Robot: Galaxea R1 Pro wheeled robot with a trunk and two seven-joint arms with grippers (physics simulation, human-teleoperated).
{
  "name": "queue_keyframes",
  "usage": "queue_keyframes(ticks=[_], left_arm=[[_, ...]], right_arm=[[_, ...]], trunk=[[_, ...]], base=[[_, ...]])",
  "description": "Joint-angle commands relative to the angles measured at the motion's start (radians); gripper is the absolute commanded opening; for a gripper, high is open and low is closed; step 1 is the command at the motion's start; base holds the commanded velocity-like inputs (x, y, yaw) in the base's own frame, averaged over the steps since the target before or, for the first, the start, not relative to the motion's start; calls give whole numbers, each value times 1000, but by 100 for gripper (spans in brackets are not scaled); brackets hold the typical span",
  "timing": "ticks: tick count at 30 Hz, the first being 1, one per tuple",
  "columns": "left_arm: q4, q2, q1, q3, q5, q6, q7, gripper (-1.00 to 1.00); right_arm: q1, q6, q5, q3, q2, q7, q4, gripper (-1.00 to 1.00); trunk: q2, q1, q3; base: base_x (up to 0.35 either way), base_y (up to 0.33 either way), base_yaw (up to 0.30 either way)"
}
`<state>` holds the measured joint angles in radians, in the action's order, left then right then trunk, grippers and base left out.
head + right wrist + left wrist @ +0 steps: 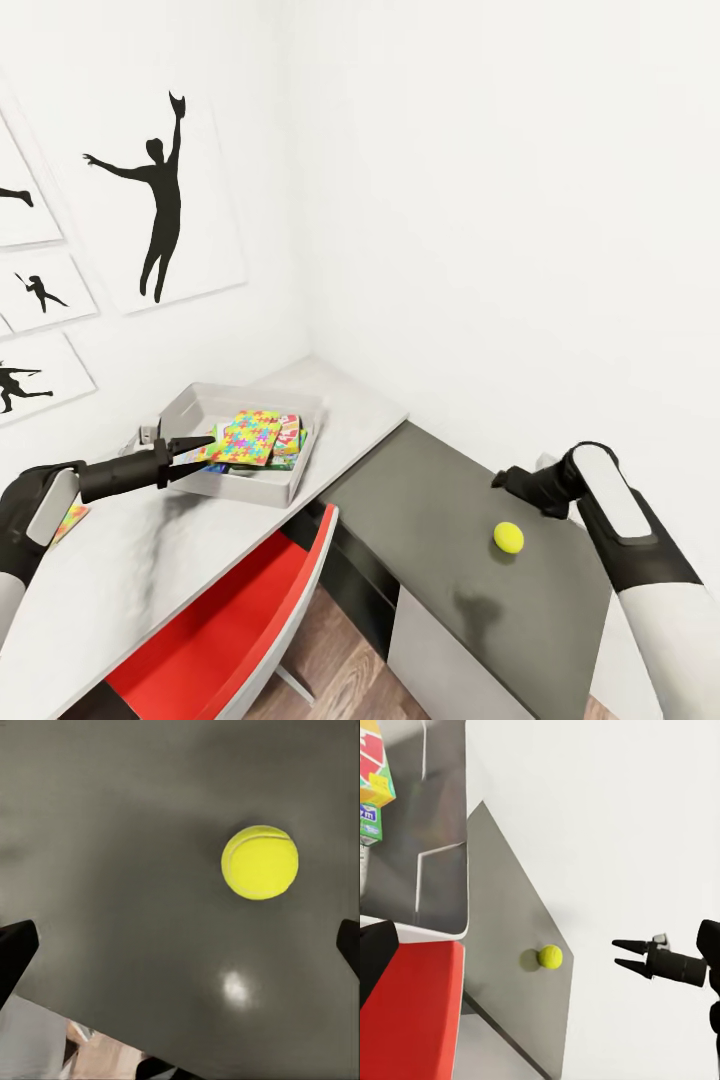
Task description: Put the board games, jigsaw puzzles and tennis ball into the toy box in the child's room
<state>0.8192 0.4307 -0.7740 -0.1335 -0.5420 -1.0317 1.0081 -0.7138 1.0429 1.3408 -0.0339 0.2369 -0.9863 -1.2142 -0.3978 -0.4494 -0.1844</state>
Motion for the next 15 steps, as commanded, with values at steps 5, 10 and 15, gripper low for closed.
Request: queue_keyframes(ticks=[5,10,15], left_arm=[[0,14,-1,0,1,-4,6,100],[0,19,-1,0,1,-4,6,100],[0,21,-1,-1,1,-4,6,100]], right_arm=[[-58,4,-14,-11,-40,-11,107,100],[-95,-2,-120,-12,-66,-10,174,100],[-126,-10,-182,-10,-76,-4,239,100]], trunk=[[-2,-1,-2],[-2,-1,-2],[-2,-1,-2]], base=[[0,0,0],[0,0,0],[0,0,0]])
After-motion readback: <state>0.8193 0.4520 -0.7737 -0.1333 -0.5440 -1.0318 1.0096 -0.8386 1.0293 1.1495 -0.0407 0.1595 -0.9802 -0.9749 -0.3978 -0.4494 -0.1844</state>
